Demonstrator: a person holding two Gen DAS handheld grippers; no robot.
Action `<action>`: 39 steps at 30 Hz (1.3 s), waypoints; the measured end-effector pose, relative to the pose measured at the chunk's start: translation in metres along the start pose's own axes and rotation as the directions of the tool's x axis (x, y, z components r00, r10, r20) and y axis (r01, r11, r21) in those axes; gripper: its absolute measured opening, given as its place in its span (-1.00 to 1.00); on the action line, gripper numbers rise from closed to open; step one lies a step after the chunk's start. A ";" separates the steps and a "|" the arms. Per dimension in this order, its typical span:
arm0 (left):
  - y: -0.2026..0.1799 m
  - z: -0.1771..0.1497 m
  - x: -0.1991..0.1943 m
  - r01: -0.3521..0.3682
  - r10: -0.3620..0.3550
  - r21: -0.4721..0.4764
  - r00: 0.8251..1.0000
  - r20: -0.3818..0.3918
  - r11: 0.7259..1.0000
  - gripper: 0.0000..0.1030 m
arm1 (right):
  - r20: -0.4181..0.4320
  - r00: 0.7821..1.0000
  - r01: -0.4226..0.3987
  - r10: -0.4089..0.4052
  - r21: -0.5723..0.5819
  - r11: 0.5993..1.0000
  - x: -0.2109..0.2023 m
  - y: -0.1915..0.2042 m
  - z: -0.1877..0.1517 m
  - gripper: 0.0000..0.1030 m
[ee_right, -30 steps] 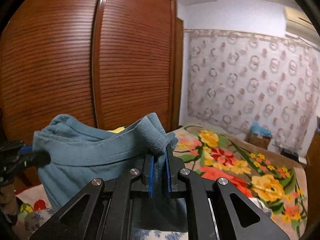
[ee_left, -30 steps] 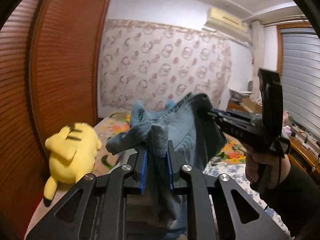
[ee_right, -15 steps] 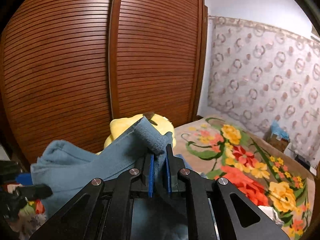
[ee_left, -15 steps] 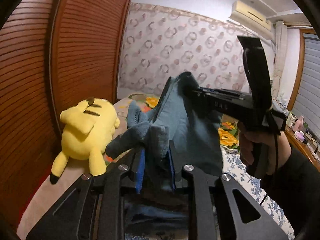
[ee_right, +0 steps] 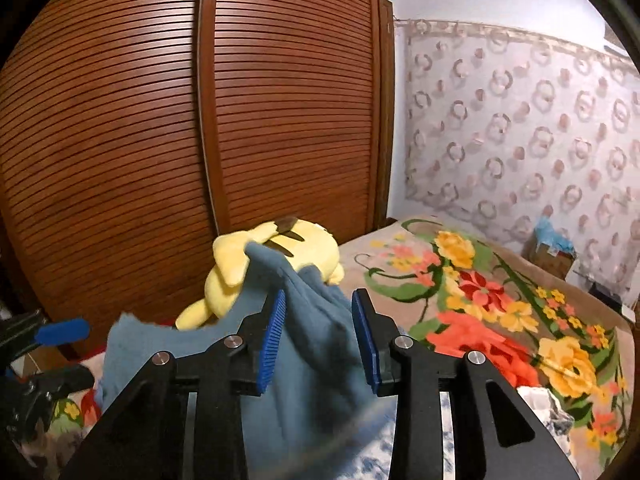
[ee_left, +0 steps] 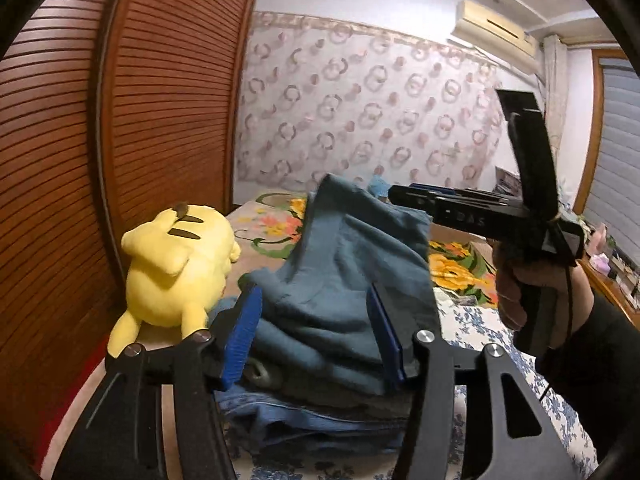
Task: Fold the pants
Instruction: 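Press and straighten the clothes stack with both tools, then withdraw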
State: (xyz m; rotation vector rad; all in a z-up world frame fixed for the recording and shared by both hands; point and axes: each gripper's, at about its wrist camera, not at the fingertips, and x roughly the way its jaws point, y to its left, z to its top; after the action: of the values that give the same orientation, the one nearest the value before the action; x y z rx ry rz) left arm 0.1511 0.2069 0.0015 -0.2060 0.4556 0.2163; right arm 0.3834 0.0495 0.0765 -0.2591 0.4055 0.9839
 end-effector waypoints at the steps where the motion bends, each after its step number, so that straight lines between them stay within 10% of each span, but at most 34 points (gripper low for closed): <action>1: -0.004 -0.001 0.003 0.007 -0.006 0.009 1.000 -0.010 1.000 0.08 | -0.005 1.000 0.004 -0.004 -0.001 1.000 -0.003 0.003 -0.006 -0.30; 16: -0.006 -0.023 0.022 -0.015 0.020 0.040 0.993 -0.112 0.999 0.08 | -0.101 0.992 0.091 -0.081 0.093 0.992 0.032 -0.007 -0.010 -0.30; 34: -0.011 -0.021 -0.006 -0.036 0.044 0.071 0.994 -0.103 0.997 0.09 | -0.055 0.997 0.054 -0.047 0.132 0.990 -0.050 0.030 -0.031 -0.30; 39: -0.018 -0.021 -0.023 -0.035 0.041 0.089 0.997 -0.071 0.995 0.56 | -0.047 0.998 0.055 -0.049 0.136 0.989 -0.072 0.041 -0.038 -0.30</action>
State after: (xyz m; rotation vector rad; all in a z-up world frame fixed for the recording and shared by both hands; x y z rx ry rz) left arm 0.1267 0.1812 -0.0033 -0.1198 0.5405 0.2258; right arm 0.3053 0.0022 0.0729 -0.1667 0.5019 0.8959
